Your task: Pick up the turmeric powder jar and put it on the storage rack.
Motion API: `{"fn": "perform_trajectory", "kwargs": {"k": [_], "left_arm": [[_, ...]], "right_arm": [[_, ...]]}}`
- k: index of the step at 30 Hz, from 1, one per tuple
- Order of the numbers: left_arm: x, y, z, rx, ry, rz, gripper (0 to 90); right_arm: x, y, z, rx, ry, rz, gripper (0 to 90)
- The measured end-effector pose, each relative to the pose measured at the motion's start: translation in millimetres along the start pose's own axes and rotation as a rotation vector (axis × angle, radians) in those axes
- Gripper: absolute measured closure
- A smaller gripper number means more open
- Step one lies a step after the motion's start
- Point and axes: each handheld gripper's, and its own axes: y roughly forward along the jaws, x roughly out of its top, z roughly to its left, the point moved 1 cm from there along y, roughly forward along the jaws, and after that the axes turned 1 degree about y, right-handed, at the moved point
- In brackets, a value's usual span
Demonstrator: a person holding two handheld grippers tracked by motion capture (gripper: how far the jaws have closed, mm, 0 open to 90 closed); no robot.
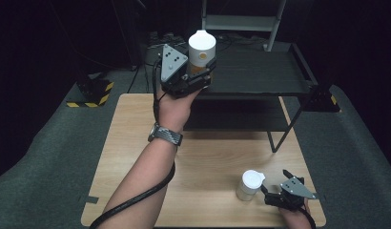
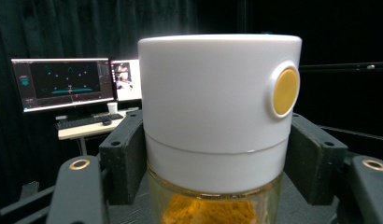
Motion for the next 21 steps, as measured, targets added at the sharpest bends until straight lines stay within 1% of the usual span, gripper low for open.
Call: {"fn": "perform_trajectory", "kwargs": {"k": [9, 12, 21], "left_arm": [[-5.1, 9.3, 2.8, 0.014, -0.025, 0.012, 30.6], [-5.2, 12.3, 1.8, 0.016, -0.018, 0.021, 30.5], [-8.2, 18.4, 0.4, 0.016, -0.016, 0.031, 30.5]], "right_arm": [[-0.1, 0.0, 0.1, 0.001, -0.001, -0.001, 0.6], [-0.1, 0.0, 0.3, 0.000, -0.003, -0.001, 0.6], [-0.4, -0.3, -0.3, 0.002, -0.001, -0.003, 0.6]]}}
